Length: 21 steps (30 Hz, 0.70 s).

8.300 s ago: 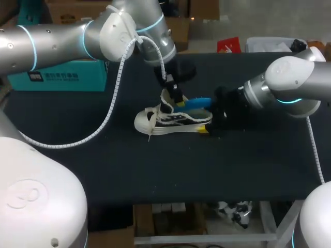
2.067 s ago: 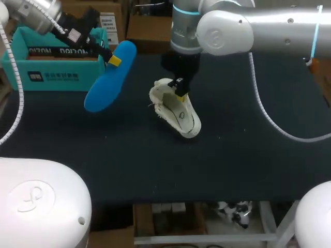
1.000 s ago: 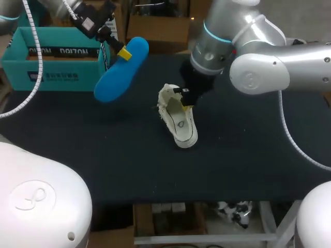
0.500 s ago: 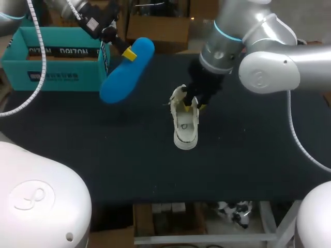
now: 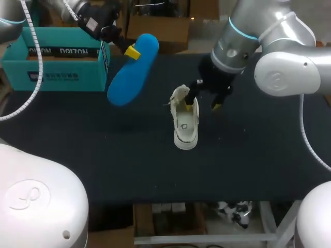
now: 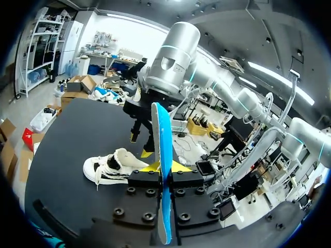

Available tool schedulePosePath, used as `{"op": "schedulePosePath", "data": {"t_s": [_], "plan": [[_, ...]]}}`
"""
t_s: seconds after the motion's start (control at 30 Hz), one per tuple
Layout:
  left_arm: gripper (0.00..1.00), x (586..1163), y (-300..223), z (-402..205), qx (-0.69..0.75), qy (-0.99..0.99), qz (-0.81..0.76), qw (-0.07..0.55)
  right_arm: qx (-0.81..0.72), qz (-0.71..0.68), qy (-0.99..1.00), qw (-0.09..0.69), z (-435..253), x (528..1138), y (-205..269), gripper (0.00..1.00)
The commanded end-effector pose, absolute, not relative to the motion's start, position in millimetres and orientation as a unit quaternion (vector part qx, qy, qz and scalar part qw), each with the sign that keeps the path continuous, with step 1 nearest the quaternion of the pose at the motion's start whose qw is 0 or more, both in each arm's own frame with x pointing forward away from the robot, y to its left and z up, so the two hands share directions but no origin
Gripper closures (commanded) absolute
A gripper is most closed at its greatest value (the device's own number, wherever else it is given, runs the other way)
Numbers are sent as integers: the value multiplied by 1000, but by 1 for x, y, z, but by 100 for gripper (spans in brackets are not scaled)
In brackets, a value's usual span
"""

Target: Open the shoe tongue, take the insole out of the shoe, put the insole back into the shoe, and pack the shoe into the shoebox

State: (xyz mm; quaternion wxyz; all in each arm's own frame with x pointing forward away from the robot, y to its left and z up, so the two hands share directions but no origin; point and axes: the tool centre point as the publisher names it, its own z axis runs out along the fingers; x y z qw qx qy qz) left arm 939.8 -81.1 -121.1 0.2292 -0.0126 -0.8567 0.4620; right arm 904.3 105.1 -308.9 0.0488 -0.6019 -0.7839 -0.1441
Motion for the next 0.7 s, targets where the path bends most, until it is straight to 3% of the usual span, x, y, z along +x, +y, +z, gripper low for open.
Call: {"op": "schedulePosePath", "data": {"t_s": [0.03, 0.2, 0.47, 0.63, 0.7], "plan": [[100, 939, -82, -121, -12, -856, 463, 228, -602, -144, -784, 48, -310, 904, 105, 0], [100, 939, -82, -121, -12, -856, 463, 228, -608, -144, -779, 54, -309, 905, 98, 0], [100, 891, -117, -136, -3, -816, 538, 212, -664, -148, -721, 133, -287, 885, 72, 0], [100, 868, -132, -132, -8, -798, 571, 194, -716, -193, -626, 239, -277, 860, 60, 0], [100, 861, -136, -127, -9, -792, 579, 193, -716, -193, -626, 239, -277, 860, 60, 0]]}}
